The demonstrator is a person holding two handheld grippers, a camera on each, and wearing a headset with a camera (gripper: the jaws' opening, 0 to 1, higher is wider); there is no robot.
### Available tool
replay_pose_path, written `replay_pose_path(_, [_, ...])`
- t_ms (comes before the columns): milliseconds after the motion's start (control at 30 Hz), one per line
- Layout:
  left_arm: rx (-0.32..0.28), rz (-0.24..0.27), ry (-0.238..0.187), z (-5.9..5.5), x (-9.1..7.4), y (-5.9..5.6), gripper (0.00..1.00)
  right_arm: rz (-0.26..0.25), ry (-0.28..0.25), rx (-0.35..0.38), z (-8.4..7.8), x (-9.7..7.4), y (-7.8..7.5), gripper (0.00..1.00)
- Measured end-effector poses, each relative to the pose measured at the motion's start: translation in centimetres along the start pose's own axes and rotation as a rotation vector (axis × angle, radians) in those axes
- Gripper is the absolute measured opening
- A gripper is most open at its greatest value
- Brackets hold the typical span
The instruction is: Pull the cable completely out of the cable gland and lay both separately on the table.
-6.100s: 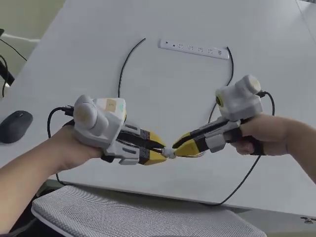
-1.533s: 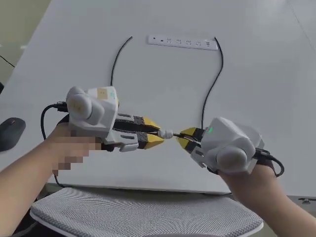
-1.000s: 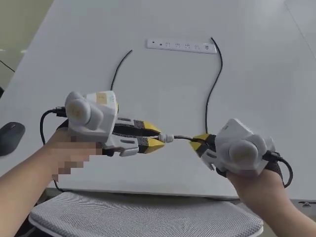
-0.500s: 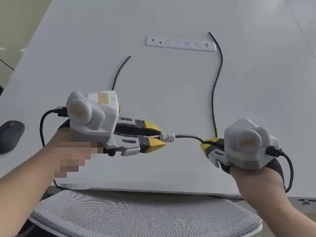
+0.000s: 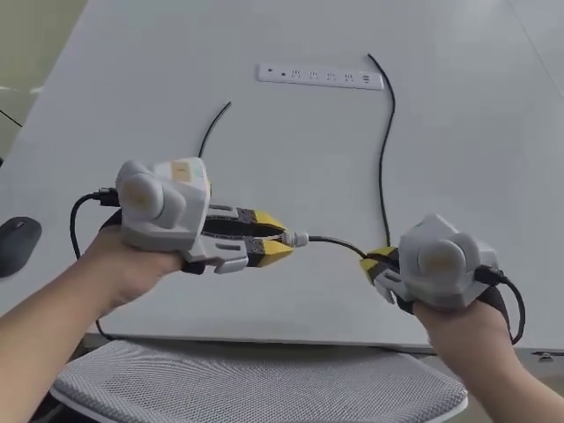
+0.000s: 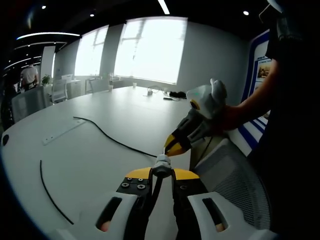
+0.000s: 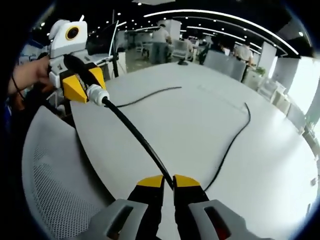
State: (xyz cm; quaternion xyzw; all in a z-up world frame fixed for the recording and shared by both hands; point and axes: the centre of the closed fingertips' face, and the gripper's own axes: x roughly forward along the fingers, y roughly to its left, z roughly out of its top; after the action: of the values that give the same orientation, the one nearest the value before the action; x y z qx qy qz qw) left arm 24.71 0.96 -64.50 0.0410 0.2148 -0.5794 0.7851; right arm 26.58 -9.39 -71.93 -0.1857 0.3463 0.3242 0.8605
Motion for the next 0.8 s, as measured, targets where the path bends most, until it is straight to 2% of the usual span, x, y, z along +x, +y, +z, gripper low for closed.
replay_pose_path(100, [0.000, -0.001, -0.002, 0.1, -0.1, 0.0, 0.15, 0.014, -0.009, -0.012, 1.0, -0.8, 0.6, 0.06])
replay_pose_path(133, [0.001, -0.002, -0.002, 0.1, -0.1, 0.0, 0.15, 0.004, -0.023, -0.046, 1.6, -1.1, 0.7, 0.09])
replay_pose_path(167, [0.002, -0.004, -0.003, 0.2, -0.1, 0.0, 0.15, 0.003, -0.040, -0.113, 2.6, -1.4, 1.0, 0.12])
replay_pose_path(267, [0.004, -0.008, -0.003, 0.3, -0.1, -0.1, 0.15, -0.005, -0.064, -0.215, 4.4, -1.9, 2.2, 0.16])
replay_pose_path(367, [0.010, -0.011, 0.002, 0.3, -0.1, -0.1, 0.15, 0.005, -0.073, -0.296, 5.8, -1.7, 3.7, 0.15])
replay_pose_path(533, [0.015, -0.010, 0.008, 0.2, -0.2, 0.0, 0.15, 0.009, -0.098, -0.378, 7.6, -1.1, 5.6, 0.12])
replay_pose_path(800, [0.030, -0.014, 0.021, 0.1, 0.0, -0.1, 0.15, -0.001, -0.108, -0.440, 8.5, -1.0, 6.3, 0.03])
